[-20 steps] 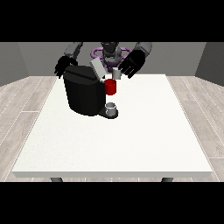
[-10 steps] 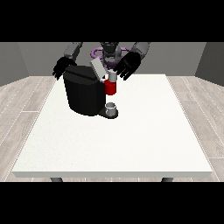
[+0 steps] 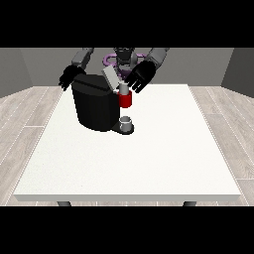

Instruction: Insert the coffee pod into the coffee machine and close the lid

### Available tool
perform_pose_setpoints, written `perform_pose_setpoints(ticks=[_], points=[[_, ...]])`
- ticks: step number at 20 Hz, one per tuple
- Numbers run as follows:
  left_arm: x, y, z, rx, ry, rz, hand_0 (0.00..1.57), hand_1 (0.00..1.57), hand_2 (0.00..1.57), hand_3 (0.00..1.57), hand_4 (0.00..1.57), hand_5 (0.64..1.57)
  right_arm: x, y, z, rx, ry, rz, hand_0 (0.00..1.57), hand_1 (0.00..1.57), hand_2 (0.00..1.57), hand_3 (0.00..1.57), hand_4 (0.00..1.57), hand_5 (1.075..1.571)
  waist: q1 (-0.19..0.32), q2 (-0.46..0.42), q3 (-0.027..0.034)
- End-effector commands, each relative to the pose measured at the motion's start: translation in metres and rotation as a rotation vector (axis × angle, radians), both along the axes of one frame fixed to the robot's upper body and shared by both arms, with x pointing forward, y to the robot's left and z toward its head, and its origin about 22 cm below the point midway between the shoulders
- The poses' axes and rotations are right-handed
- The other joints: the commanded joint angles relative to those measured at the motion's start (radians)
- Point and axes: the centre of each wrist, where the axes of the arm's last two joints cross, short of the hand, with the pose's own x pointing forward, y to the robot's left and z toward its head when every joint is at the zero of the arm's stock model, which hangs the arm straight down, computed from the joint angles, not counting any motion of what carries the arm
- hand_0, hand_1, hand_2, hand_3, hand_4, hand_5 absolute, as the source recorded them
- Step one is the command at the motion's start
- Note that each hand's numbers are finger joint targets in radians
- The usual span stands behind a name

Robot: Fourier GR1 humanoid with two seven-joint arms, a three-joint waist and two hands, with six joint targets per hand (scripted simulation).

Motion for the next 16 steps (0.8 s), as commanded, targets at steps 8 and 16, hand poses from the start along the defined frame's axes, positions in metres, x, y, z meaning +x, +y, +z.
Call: perform_pose_setpoints(ticks=[8, 16], points=[[0.003, -0.032, -0.017, 0.013, 0.034, -0.017, 1.19, 1.19, 1.27, 1.20, 0.51, 1.571, 0.002, -0.007, -0.006, 0.009, 0.030, -0.045, 0.00, 0.00, 0.00, 0.00, 0.48, 1.571, 0.026, -0.021, 0.0003], [0.002, -0.018, -0.022, 0.014, 0.059, -0.045, 1.25, 1.25, 1.28, 1.18, 0.48, 1.571, 0.002, -0.013, -0.004, 0.013, 0.023, -0.047, 0.00, 0.00, 0.00, 0.00, 0.43, 1.571, 0.041, -0.003, 0.0001]])
